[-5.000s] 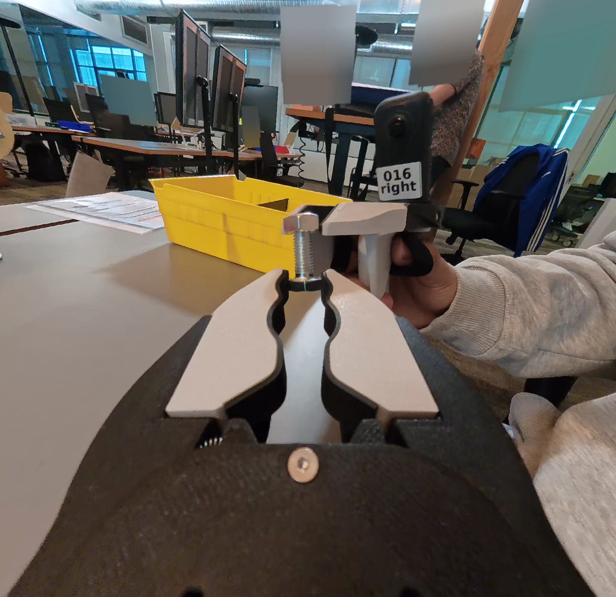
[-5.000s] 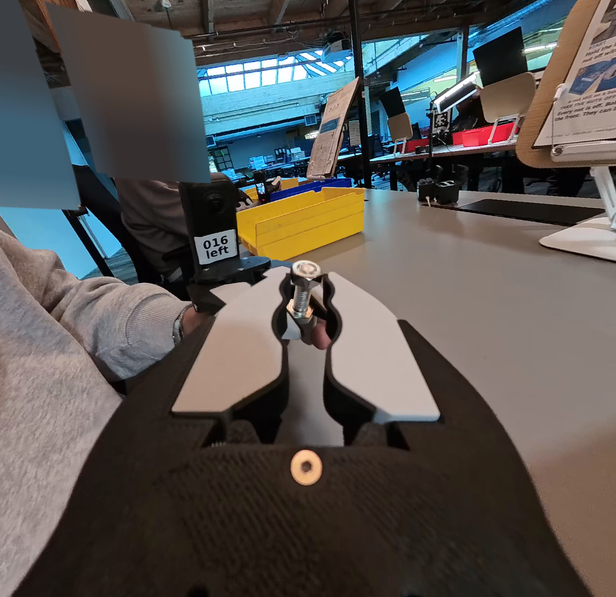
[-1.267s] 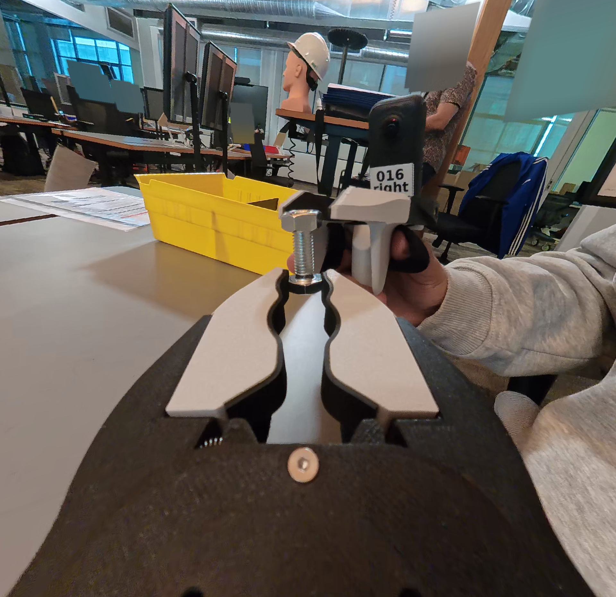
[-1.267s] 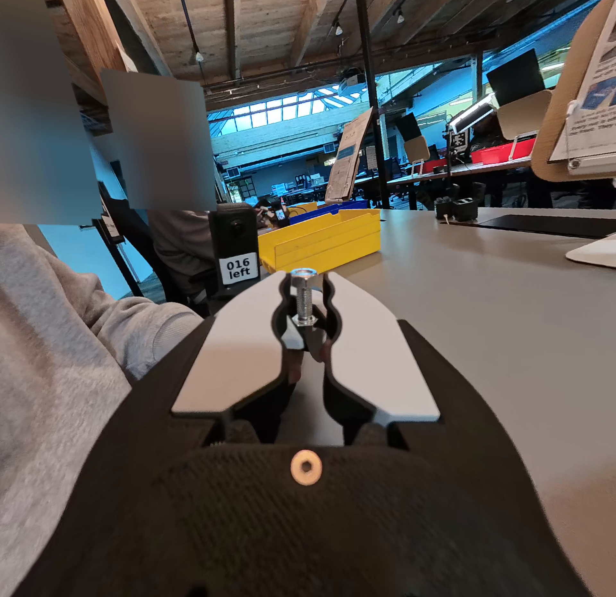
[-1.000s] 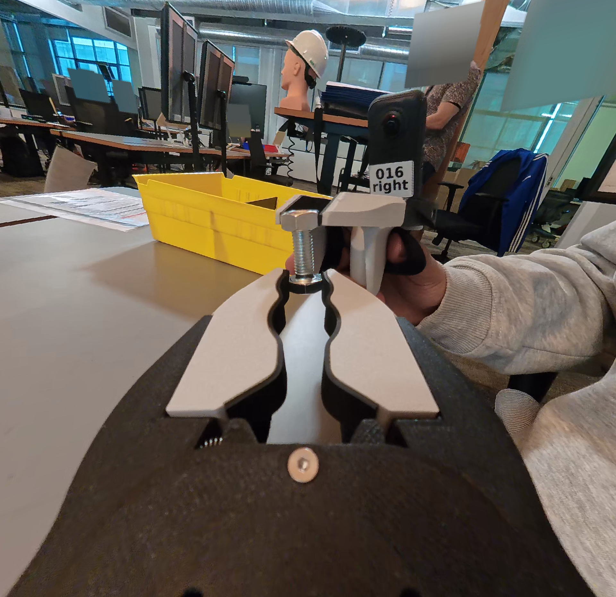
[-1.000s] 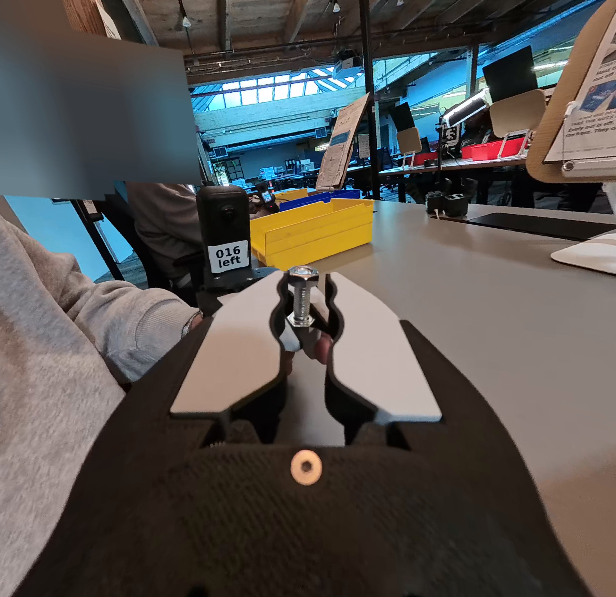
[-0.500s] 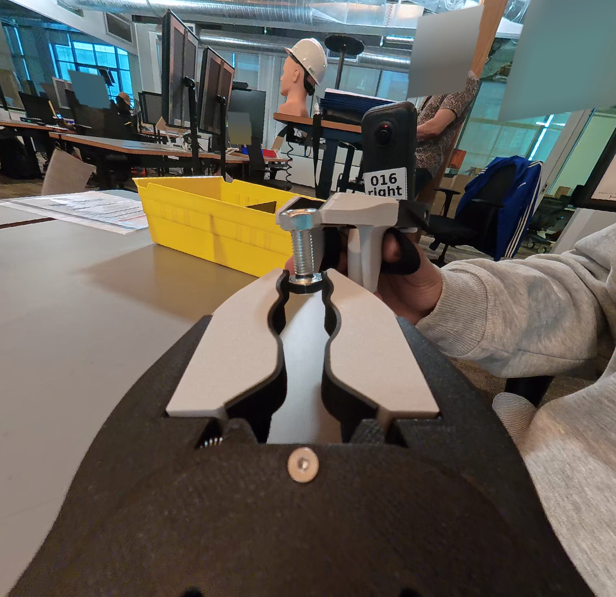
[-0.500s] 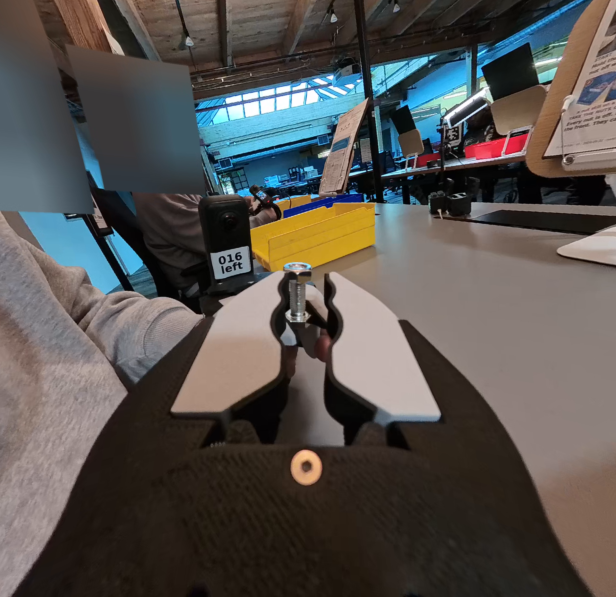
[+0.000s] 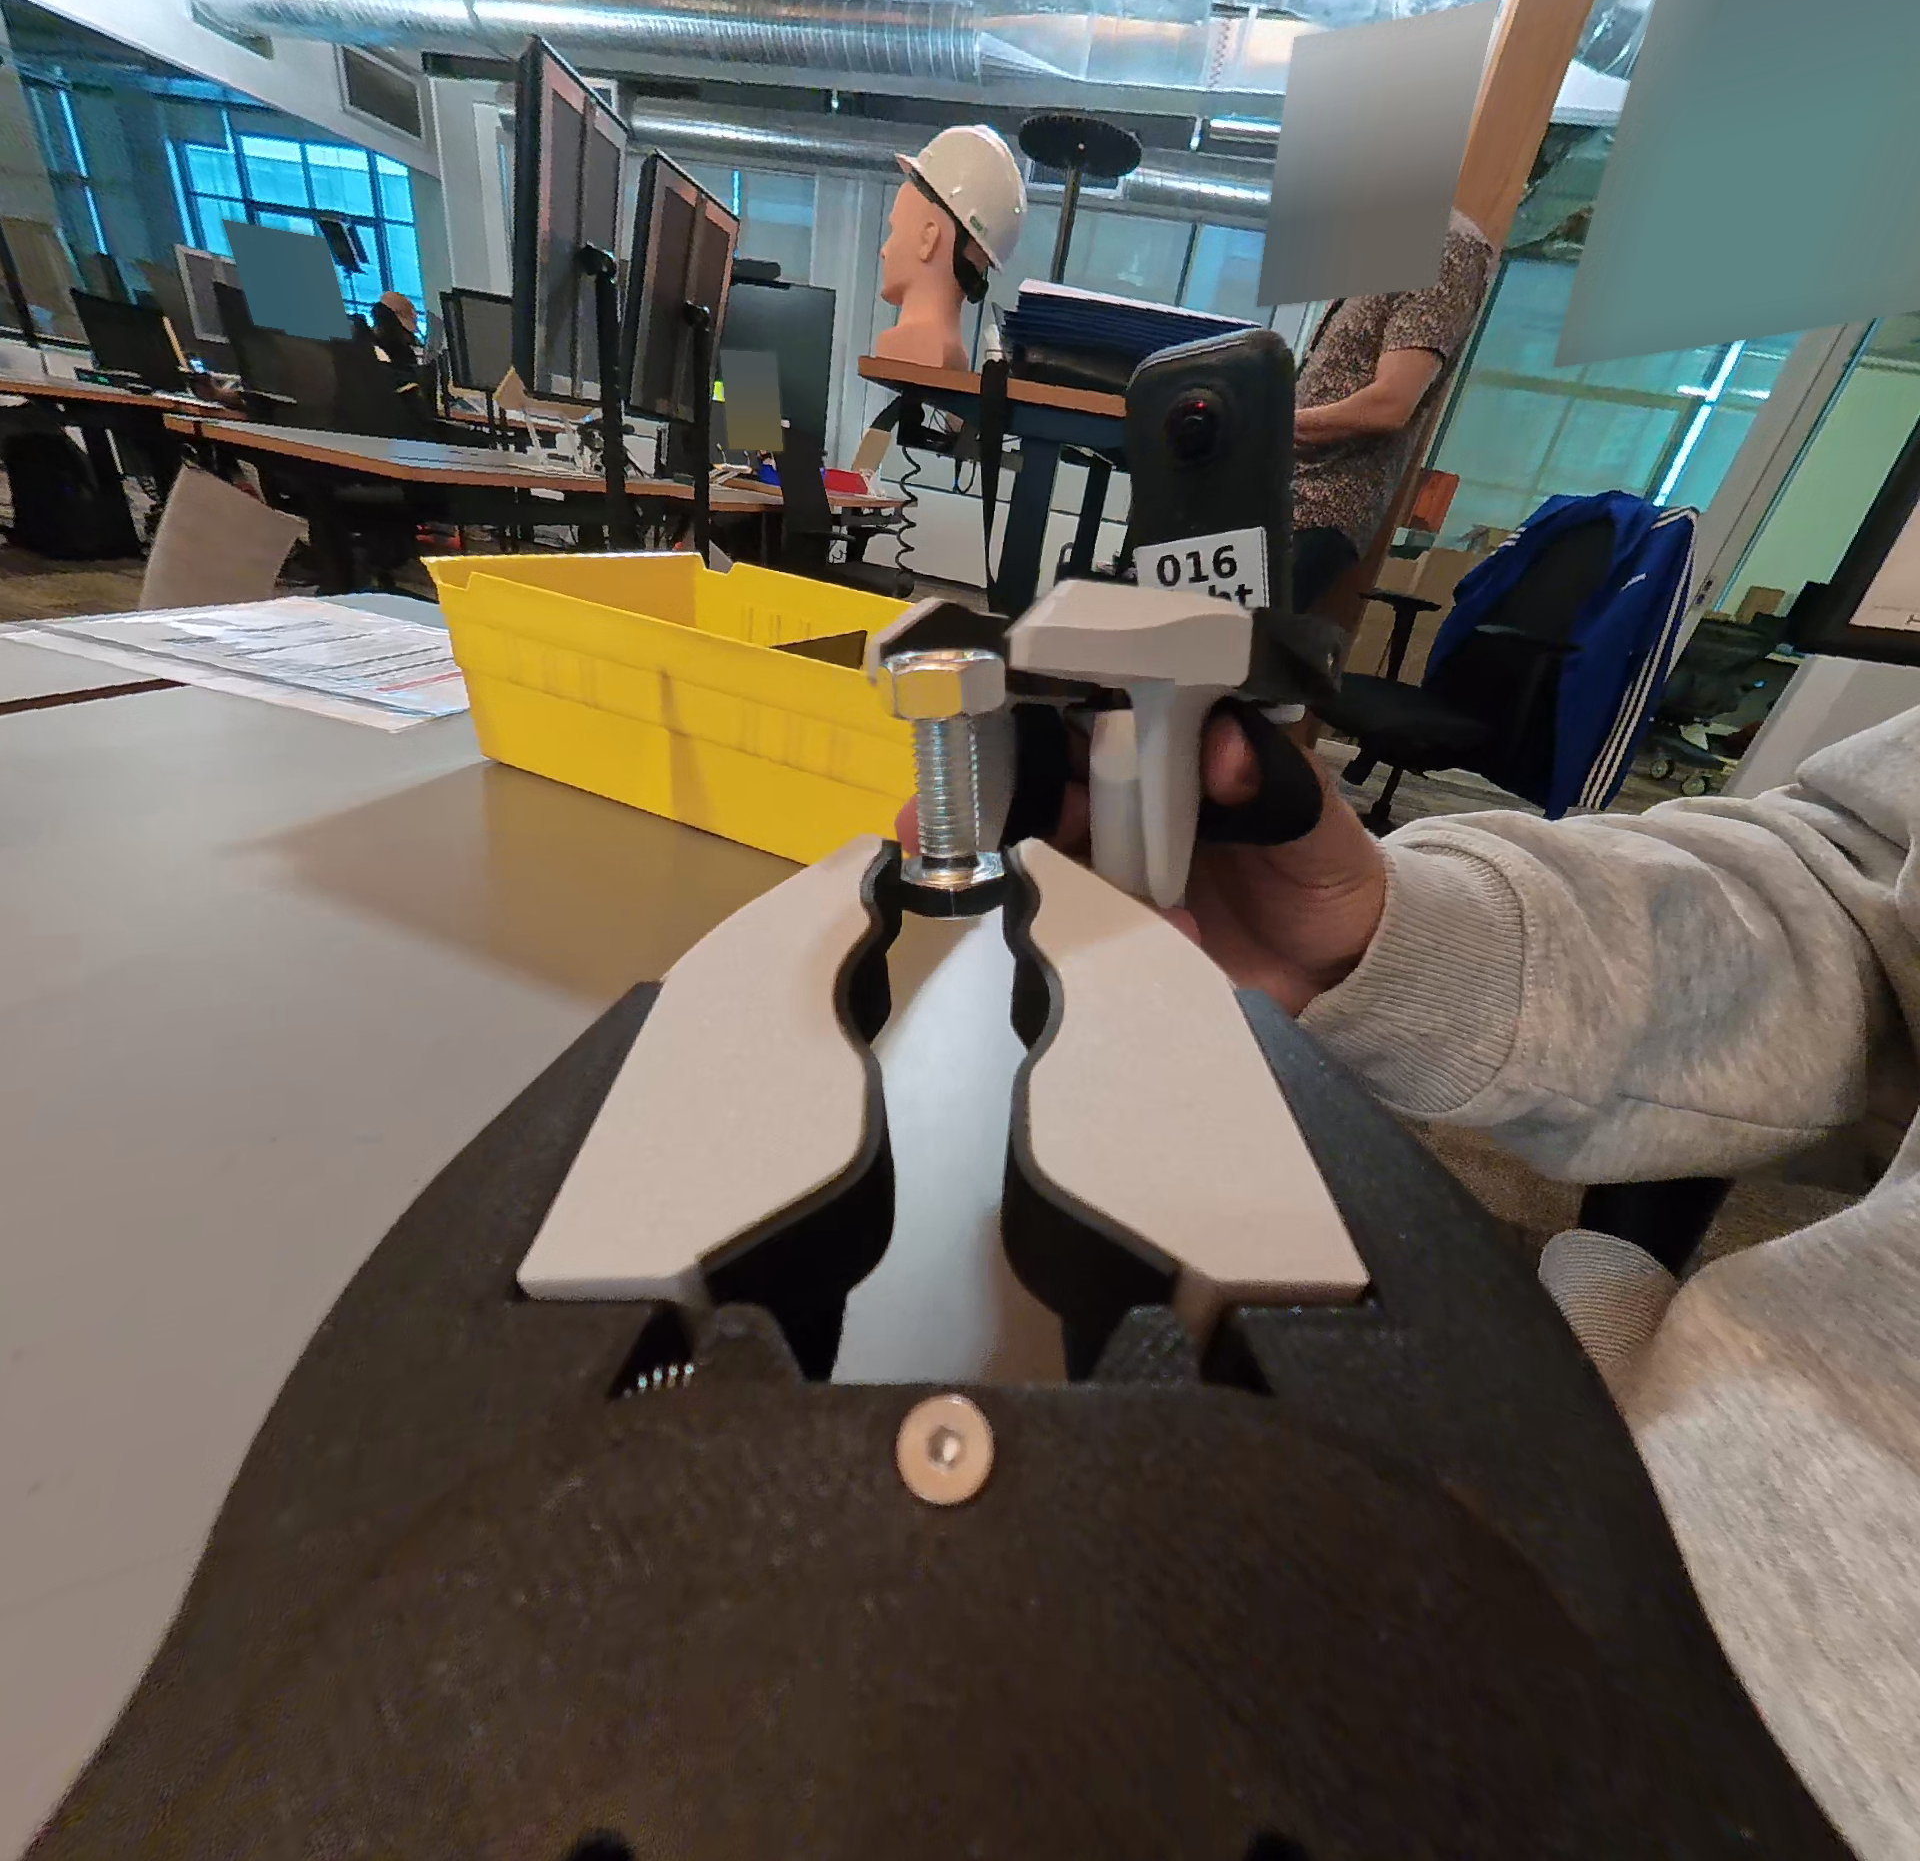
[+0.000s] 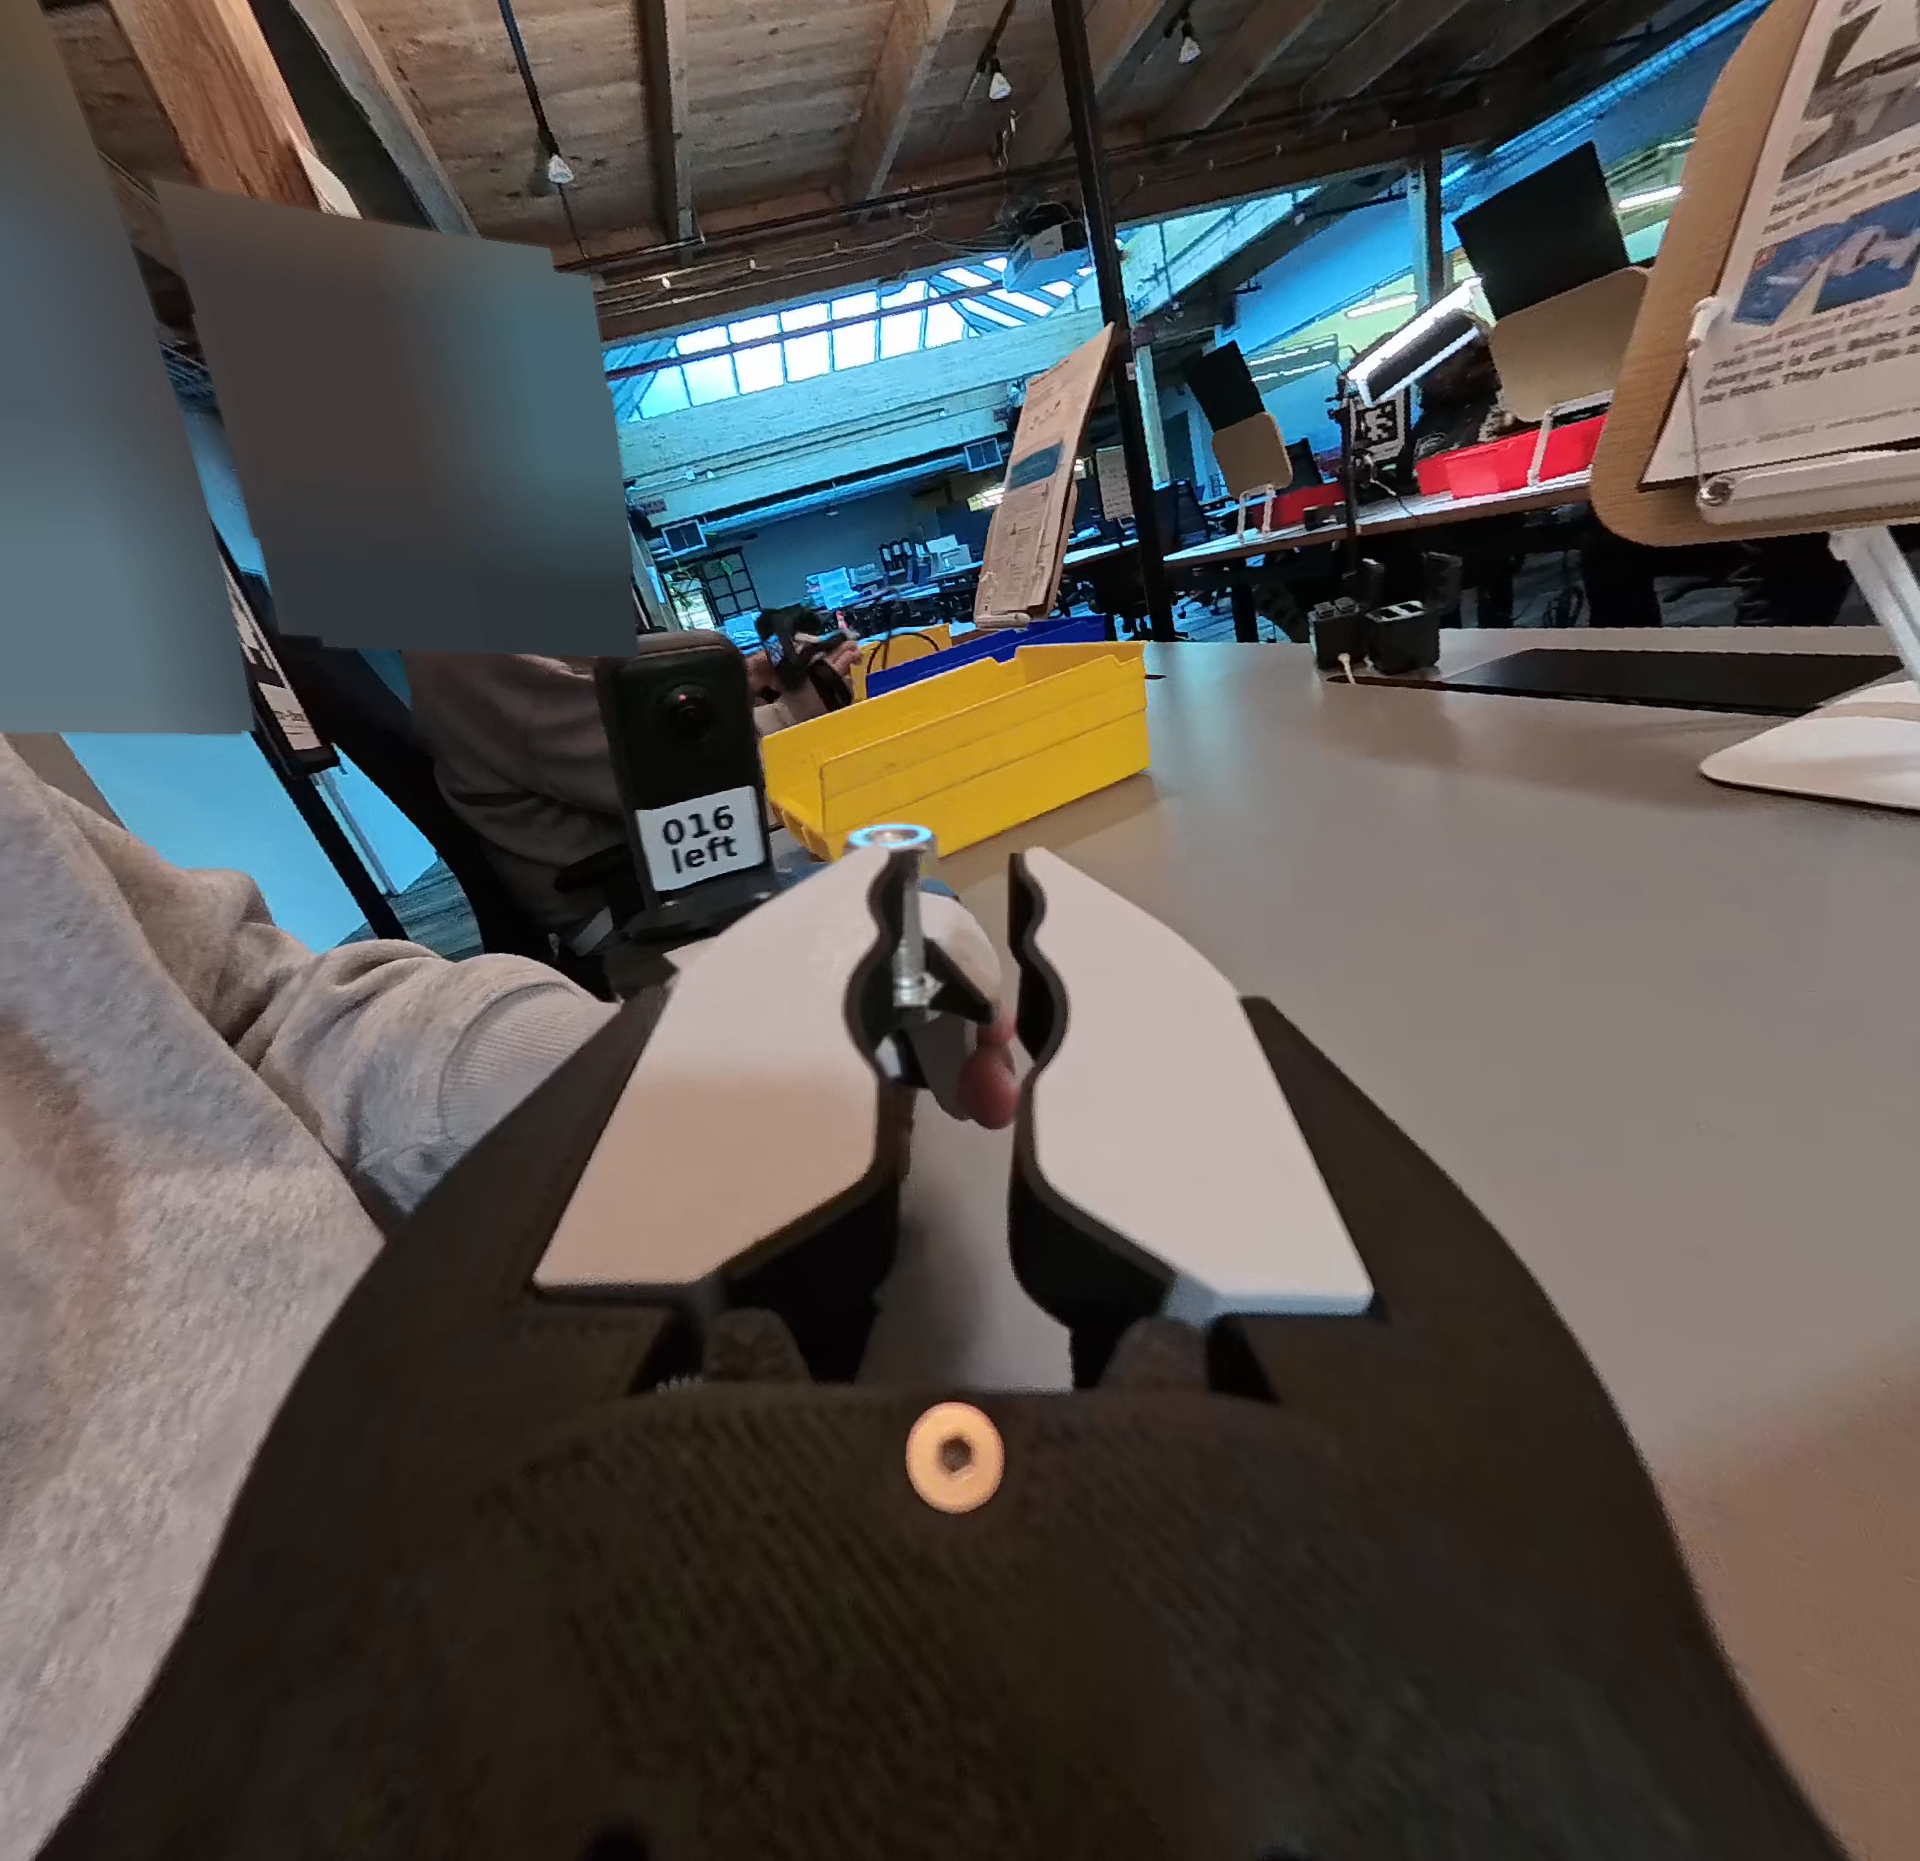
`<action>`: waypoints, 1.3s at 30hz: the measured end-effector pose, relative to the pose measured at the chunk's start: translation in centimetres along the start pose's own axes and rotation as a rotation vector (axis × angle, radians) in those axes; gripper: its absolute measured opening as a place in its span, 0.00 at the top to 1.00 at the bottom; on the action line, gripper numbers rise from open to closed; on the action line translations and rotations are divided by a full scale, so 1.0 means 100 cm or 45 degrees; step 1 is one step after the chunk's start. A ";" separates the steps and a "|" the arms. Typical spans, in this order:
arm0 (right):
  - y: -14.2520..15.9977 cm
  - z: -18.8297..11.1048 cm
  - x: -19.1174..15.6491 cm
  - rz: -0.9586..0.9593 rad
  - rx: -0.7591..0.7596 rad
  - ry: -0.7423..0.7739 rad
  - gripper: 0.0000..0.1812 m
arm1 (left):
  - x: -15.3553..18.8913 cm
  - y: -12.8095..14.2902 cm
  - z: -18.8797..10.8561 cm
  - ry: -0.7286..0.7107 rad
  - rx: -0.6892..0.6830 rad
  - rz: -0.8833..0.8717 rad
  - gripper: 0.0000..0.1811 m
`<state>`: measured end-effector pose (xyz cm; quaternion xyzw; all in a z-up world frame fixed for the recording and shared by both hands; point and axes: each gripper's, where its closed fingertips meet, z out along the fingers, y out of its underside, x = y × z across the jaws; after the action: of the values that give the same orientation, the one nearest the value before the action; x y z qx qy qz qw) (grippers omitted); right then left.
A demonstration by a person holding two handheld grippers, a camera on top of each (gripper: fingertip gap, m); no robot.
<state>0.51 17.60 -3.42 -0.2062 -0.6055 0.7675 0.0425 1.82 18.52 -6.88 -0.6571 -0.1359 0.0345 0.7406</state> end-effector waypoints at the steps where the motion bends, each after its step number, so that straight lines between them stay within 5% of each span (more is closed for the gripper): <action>1: -0.001 0.000 -0.002 0.002 0.006 -0.017 0.89 | 0.000 0.001 0.000 0.000 -0.004 0.003 0.89; 30: 0.002 -0.001 0.002 -0.032 -0.025 0.033 0.92 | 0.000 0.000 0.000 -0.008 0.000 0.002 0.90; 33: 0.004 -0.001 -0.003 -0.056 -0.052 0.009 1.00 | 0.000 0.002 0.001 -0.008 -0.010 0.010 0.90; 39: 0.002 0.001 -0.013 -0.192 -0.052 0.009 1.00 | -0.001 0.002 0.001 -0.018 -0.012 0.010 0.90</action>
<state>1.69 17.09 -3.22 -0.1635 -0.6348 0.7487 0.0982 1.72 18.58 -7.05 -0.6609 -0.1387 0.0414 0.7364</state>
